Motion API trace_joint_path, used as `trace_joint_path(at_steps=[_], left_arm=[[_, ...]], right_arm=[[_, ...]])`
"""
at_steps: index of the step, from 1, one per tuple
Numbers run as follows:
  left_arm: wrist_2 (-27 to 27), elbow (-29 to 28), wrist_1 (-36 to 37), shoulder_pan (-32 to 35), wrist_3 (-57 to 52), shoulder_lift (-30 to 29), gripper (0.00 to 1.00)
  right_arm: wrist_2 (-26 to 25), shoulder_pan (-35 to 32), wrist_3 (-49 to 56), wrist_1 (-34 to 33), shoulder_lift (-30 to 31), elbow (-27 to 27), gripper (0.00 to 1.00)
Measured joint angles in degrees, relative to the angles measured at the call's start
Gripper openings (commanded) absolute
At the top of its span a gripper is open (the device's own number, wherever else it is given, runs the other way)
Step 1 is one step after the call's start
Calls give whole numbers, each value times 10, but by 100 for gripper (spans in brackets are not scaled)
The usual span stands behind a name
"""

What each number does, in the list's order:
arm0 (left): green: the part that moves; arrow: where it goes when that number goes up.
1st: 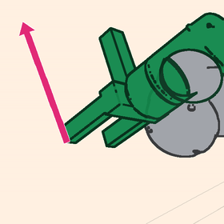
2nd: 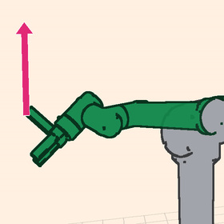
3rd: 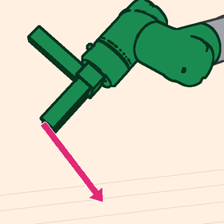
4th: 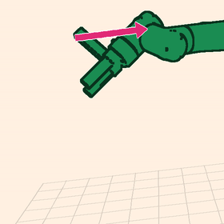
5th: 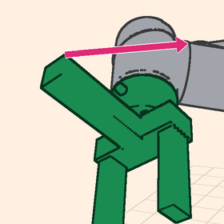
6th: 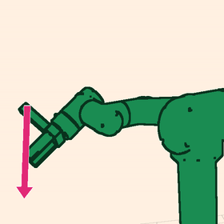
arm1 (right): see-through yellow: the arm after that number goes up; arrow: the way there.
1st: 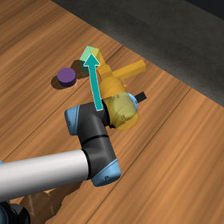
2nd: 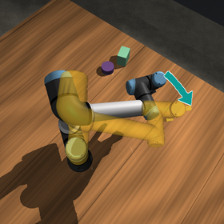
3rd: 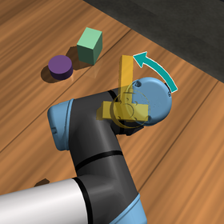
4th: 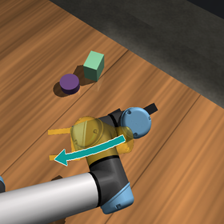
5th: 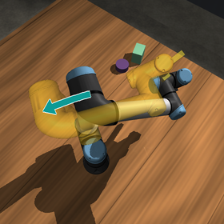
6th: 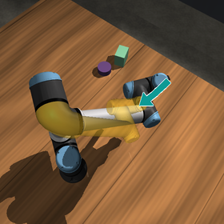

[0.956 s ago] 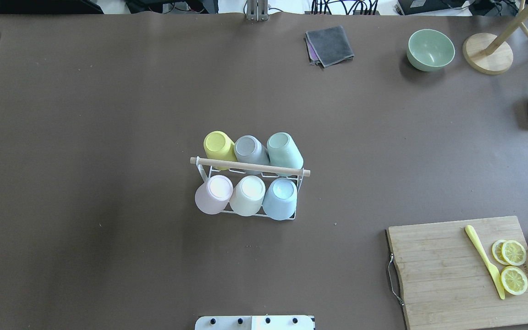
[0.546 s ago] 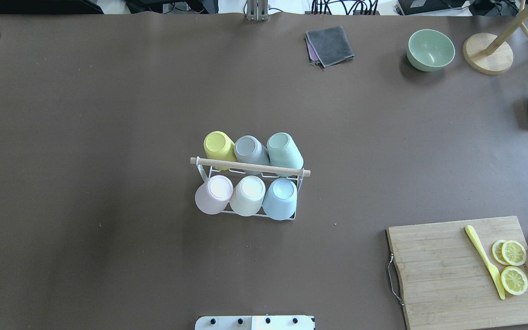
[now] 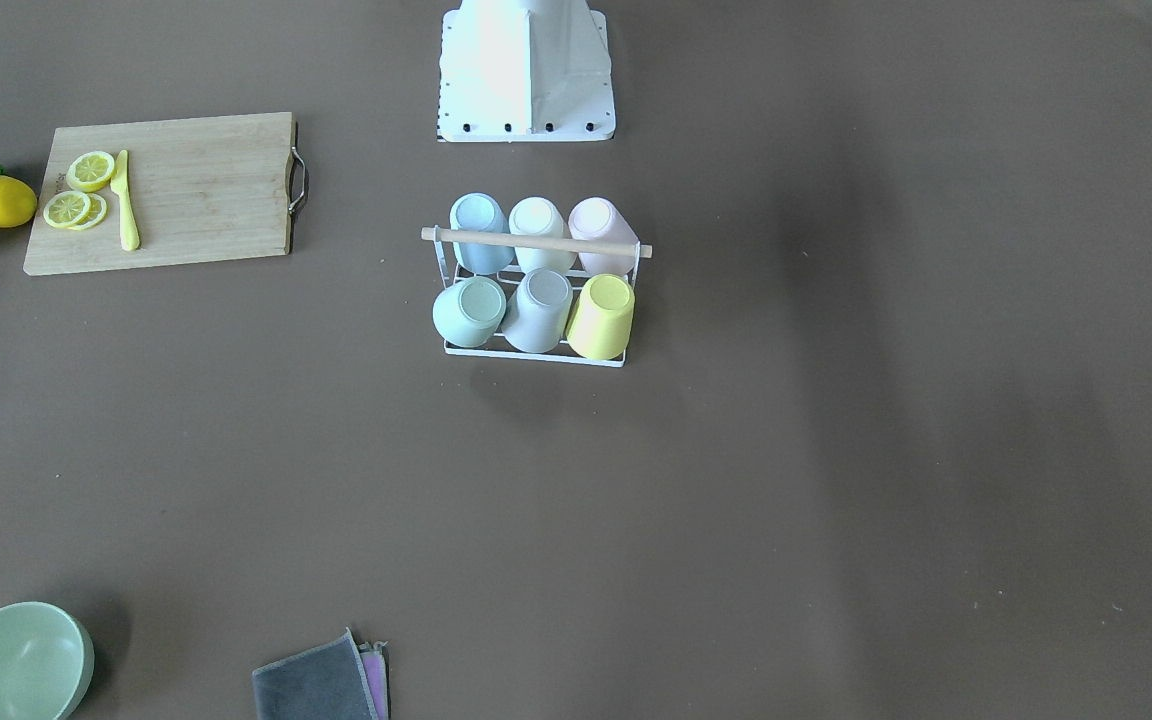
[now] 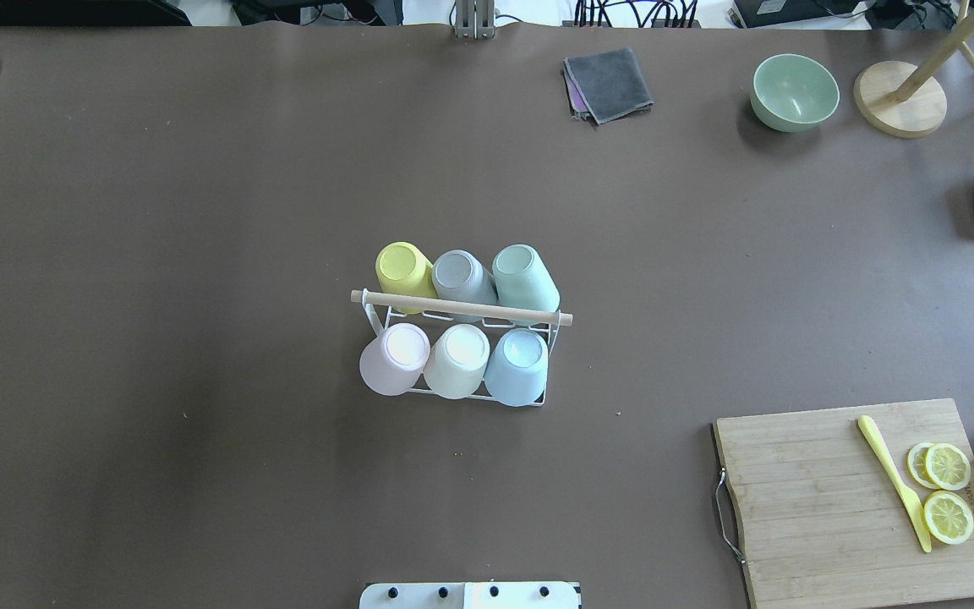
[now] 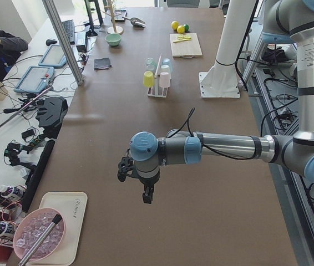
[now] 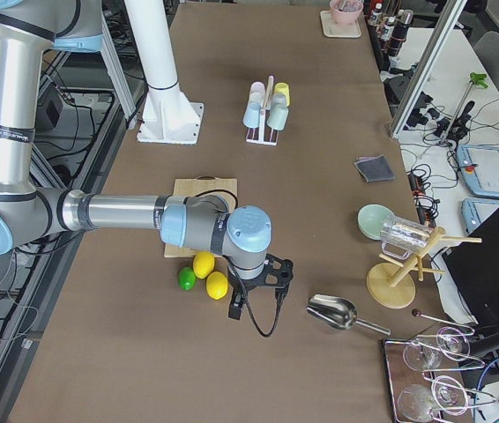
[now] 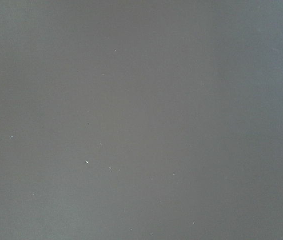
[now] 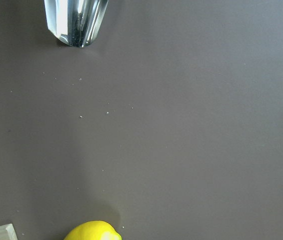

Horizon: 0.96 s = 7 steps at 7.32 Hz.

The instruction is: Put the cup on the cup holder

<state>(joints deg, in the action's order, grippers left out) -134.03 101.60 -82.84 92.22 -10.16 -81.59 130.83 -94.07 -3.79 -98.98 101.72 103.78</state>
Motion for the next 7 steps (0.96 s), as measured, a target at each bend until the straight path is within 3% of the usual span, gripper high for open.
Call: trace_joint_path(at_steps=[7], left_arm=[[0, 0, -2, 1, -4, 3, 99]], right_arm=[[2, -1, -56, 98, -1, -33, 100]])
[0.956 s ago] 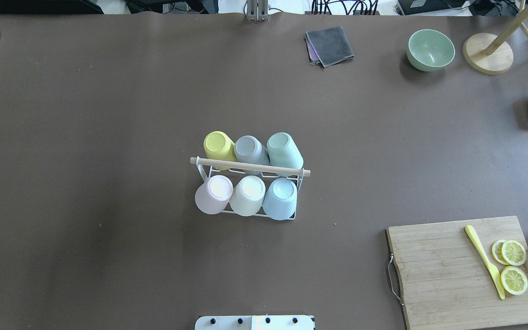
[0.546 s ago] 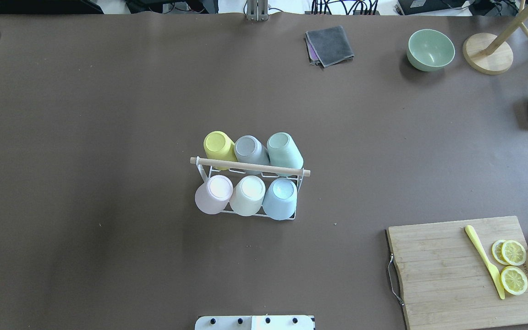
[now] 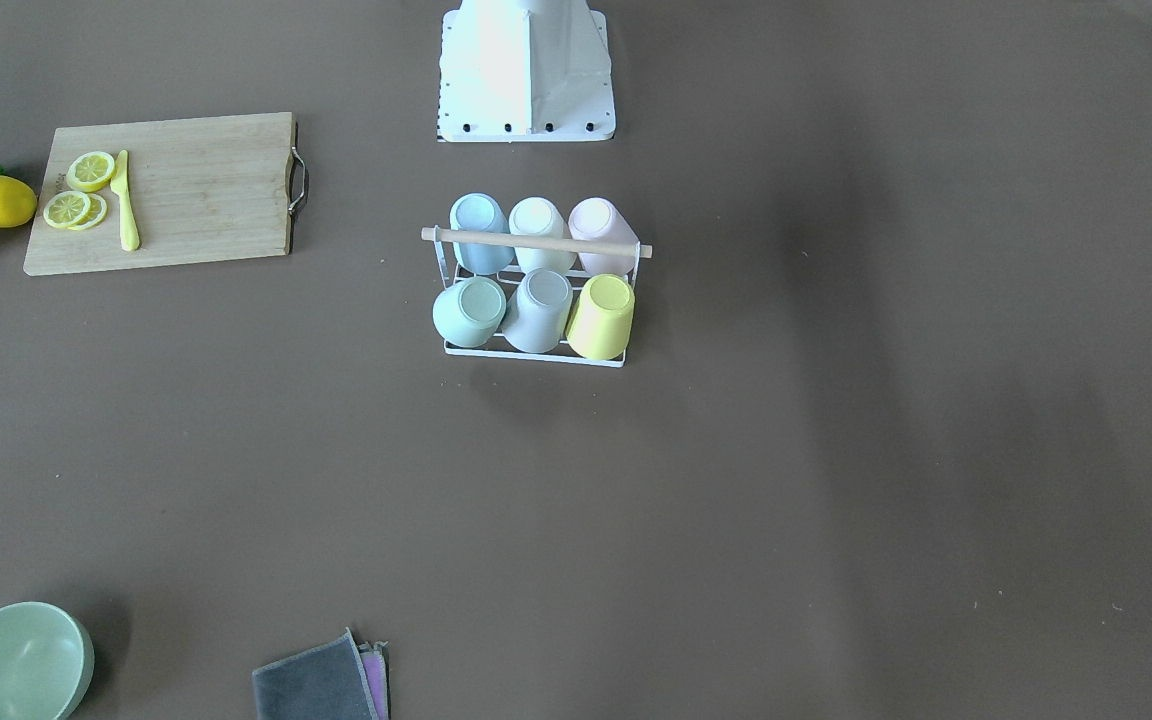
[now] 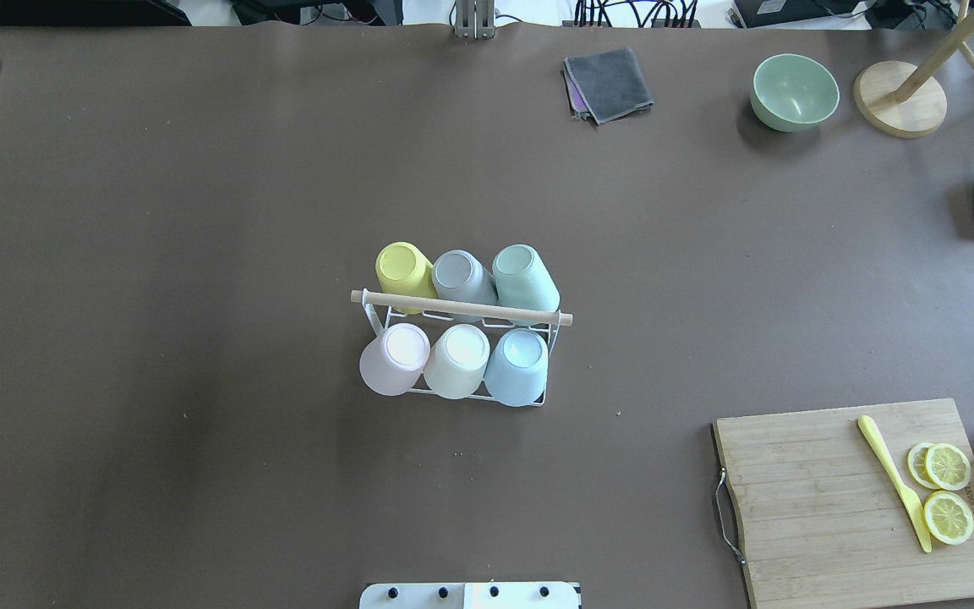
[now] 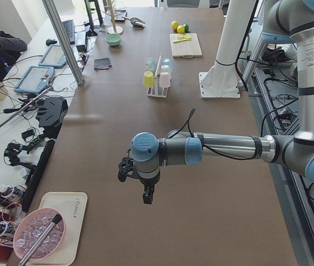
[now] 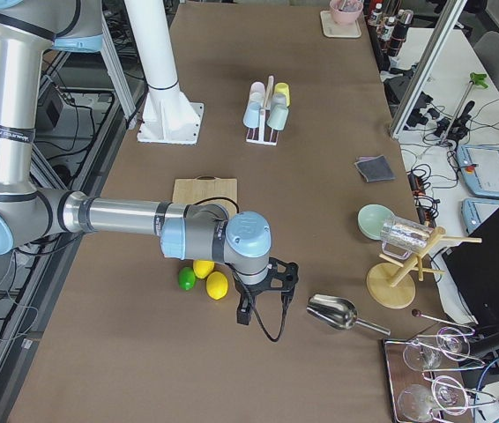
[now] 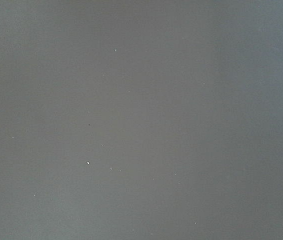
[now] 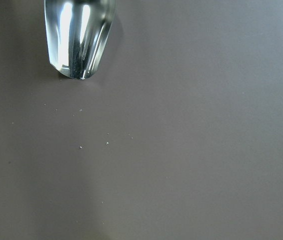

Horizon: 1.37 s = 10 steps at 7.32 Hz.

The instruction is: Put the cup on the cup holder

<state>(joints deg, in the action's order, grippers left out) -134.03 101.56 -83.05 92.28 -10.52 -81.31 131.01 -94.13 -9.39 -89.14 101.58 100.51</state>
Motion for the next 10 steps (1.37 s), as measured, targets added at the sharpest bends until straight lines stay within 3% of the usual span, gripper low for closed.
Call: trace_joint_path(at_steps=[10], left_arm=[[0, -3, 1, -1, 0, -6, 99]], right_arm=[[10, 0, -42, 18, 1, 1, 100]])
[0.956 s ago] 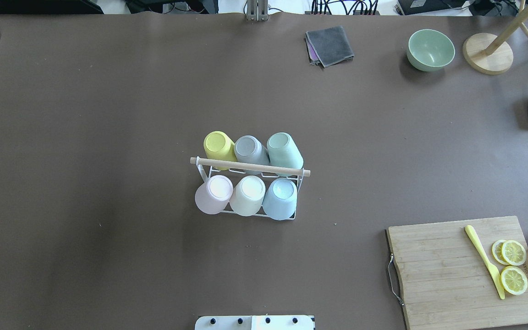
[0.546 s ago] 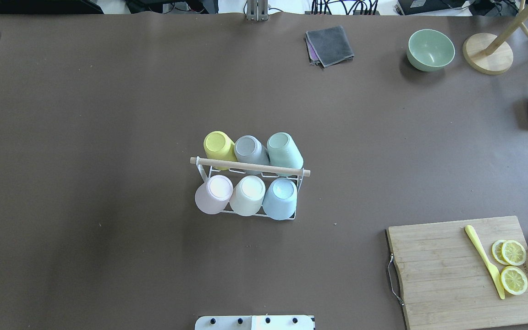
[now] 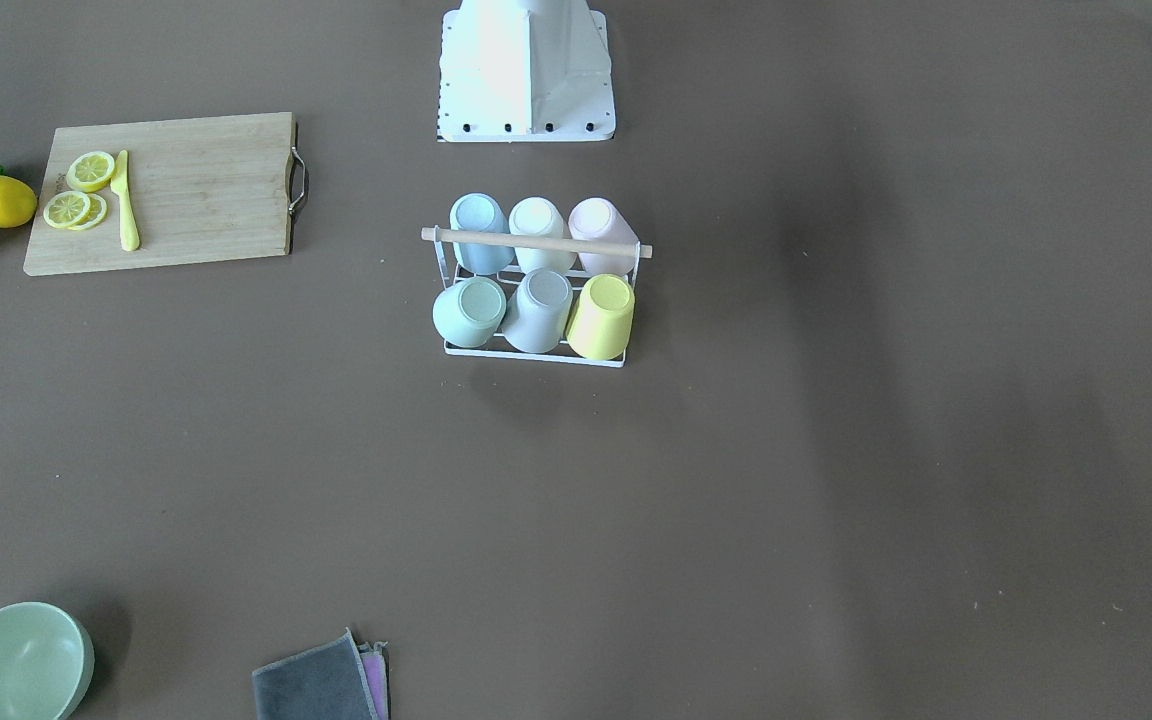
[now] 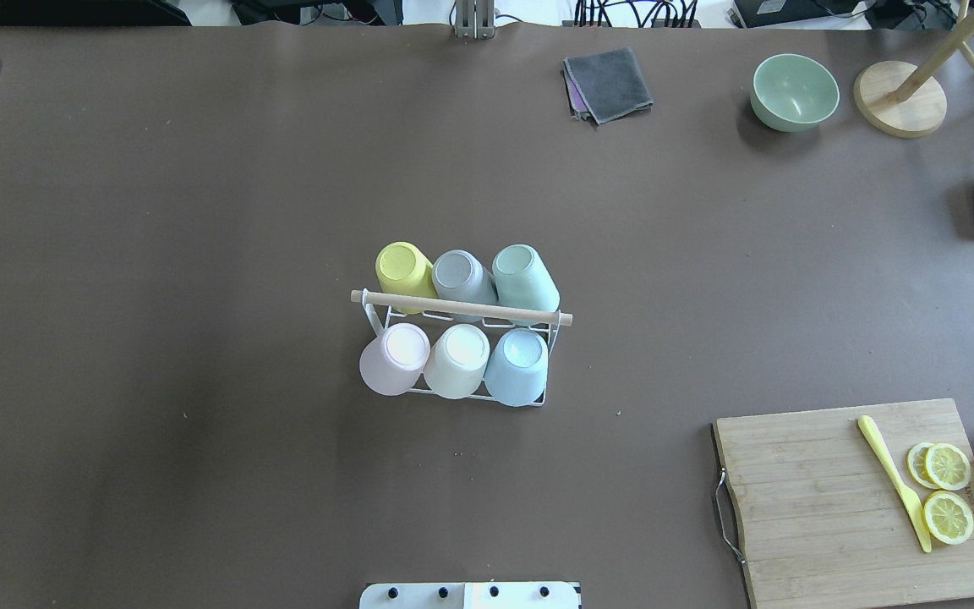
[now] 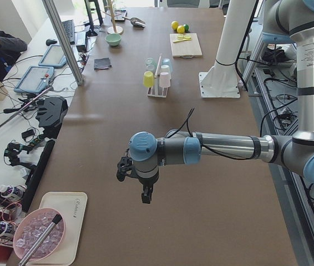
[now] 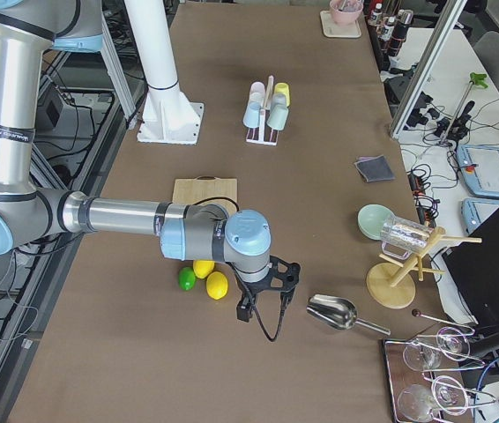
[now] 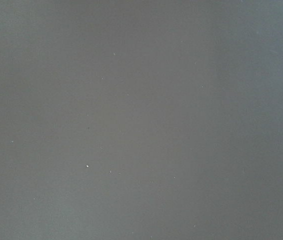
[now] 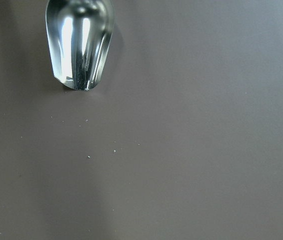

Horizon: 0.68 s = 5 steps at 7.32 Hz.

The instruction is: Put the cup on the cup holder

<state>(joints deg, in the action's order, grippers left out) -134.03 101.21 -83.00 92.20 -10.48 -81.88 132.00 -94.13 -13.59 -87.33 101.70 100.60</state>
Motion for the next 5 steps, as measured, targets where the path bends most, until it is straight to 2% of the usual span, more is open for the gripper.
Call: trace_joint_path(at_steps=[5], left_arm=[[-1, 2, 0, 0, -1, 0, 99]], right_arm=[[0, 0, 1, 6, 2, -1, 100]])
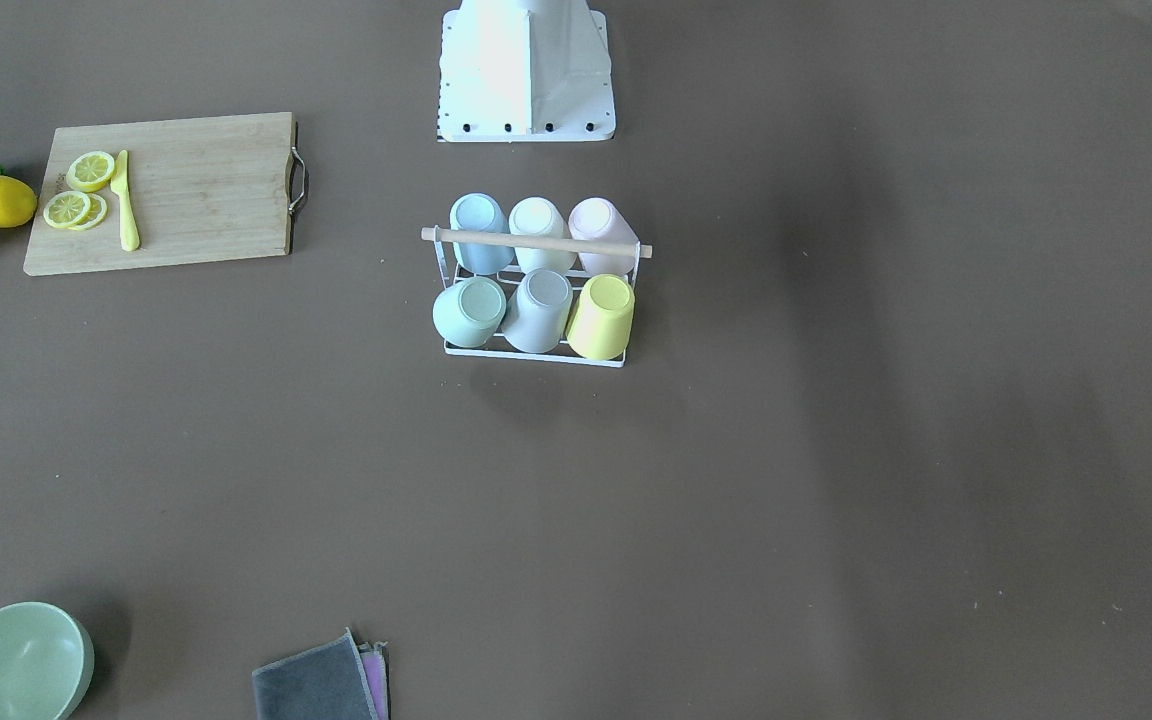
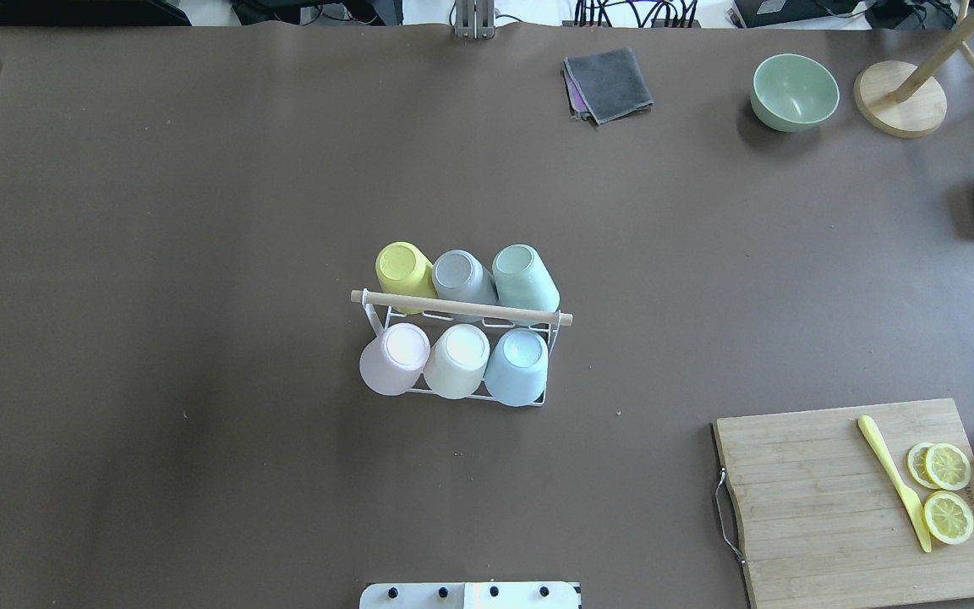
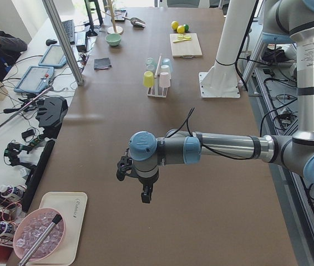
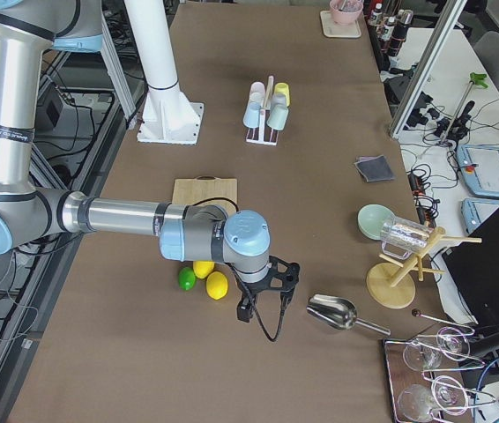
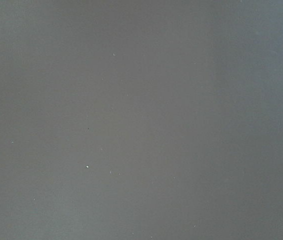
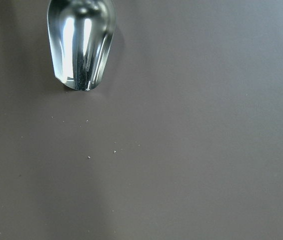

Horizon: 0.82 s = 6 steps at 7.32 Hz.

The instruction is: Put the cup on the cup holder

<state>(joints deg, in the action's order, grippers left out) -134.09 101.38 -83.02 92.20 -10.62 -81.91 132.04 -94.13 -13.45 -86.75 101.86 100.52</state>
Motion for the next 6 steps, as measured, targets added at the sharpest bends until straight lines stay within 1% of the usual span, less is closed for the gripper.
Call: trace_joint_path(at_steps=[4, 6], left_arm=[[0, -3, 0, 0, 0, 0, 99], [0, -3, 0, 0, 0, 0, 99]], right_arm=[[-3, 0, 1, -1, -1, 1, 100], [4, 0, 1, -1, 0, 0, 100]])
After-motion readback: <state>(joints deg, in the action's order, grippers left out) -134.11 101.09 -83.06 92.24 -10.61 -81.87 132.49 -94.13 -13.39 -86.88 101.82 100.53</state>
